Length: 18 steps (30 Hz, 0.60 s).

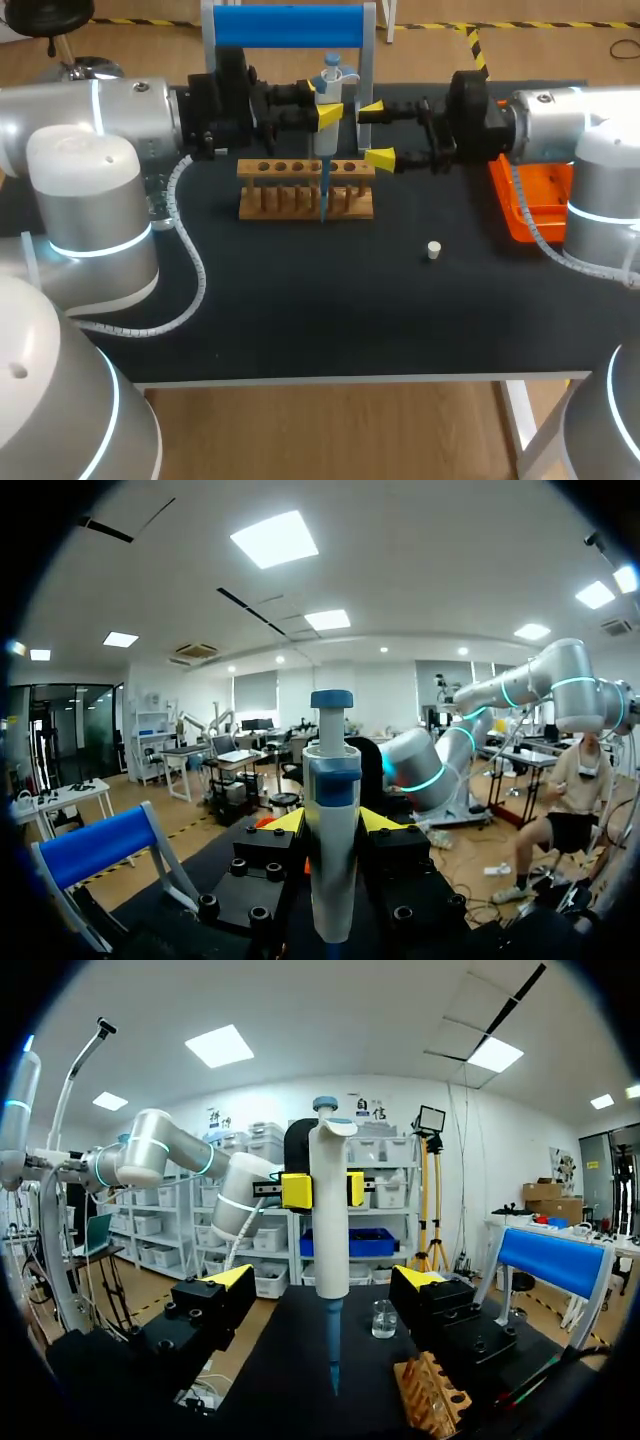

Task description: Invert the test tube, pick up the pipette, mount the tip to pipette, aspirate from beaker and dispense into the tube, eject the tip, return the pipette, and cap with the stopper.

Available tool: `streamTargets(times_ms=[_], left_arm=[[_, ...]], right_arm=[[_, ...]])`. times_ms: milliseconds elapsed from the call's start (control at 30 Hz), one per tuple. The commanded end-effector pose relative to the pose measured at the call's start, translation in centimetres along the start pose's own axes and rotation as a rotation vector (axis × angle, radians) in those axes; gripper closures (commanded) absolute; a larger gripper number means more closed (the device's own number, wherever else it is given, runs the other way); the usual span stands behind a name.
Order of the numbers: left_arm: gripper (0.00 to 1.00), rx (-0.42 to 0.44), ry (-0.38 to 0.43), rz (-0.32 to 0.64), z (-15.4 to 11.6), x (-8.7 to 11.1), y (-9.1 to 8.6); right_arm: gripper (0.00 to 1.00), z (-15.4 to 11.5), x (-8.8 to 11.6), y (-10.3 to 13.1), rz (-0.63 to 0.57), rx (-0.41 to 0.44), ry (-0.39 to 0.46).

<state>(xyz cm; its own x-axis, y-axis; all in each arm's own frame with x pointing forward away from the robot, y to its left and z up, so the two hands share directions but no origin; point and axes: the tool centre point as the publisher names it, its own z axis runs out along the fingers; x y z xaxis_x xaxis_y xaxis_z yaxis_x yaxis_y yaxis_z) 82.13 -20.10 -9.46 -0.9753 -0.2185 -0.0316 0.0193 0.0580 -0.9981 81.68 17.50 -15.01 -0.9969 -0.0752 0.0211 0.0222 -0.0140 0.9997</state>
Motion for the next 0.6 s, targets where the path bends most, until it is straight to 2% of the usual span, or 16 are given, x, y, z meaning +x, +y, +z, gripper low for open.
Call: streamTargets(times_ms=[33, 333, 600], left_arm=[[1.00, 0.003, 0.001, 0.001, 0.0, 0.0, 0.1], [1.00, 0.003, 0.001, 0.001, 0.0, 0.0, 0.1], [1.00, 0.003, 0.001, 0.001, 0.0, 0.0, 0.1]], right_arm=[[0.16, 0.7, -0.4, 0.2, 0.003, 0.005, 0.012], [0.10, 1.9, -0.4, 0.6, -0.003, 0.026, 0.033], [0.11, 2.8, -0.9, 0.5, -0.007, 0.035, 0.032]])
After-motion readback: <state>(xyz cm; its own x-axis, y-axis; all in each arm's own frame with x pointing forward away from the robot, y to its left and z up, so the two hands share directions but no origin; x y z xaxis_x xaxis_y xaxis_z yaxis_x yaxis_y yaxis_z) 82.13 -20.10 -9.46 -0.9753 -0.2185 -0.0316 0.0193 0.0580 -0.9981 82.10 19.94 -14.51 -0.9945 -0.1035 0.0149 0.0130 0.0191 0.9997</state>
